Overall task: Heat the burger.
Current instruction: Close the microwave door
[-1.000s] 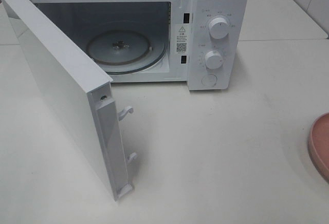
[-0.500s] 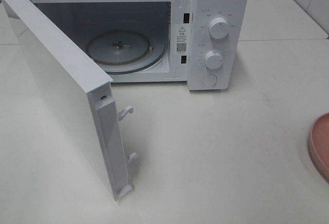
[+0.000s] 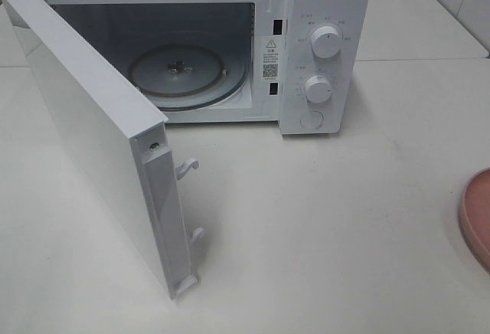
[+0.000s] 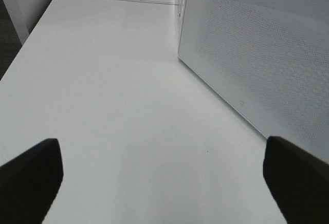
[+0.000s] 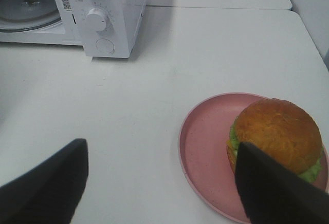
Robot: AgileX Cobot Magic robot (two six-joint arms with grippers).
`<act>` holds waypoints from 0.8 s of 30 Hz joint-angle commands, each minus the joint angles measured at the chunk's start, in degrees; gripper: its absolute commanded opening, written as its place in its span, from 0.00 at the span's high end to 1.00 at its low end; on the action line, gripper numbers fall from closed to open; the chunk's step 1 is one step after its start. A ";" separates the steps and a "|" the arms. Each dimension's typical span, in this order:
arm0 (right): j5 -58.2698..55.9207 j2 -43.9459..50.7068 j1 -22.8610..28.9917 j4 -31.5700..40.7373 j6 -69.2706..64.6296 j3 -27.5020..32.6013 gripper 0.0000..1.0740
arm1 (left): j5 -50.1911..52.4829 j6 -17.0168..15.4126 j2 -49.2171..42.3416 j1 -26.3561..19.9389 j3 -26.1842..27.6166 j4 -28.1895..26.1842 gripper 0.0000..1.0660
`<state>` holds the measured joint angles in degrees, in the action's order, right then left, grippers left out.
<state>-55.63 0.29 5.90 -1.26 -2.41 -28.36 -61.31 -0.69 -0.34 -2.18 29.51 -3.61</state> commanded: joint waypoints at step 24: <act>0.57 1.49 -0.17 0.29 0.63 0.11 0.29 | 3.38 0.00 0.17 -0.11 1.38 -3.72 0.08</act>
<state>-55.63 0.29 5.90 -1.26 -2.41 -28.36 -60.39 -0.69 -0.34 -2.18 30.02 -6.36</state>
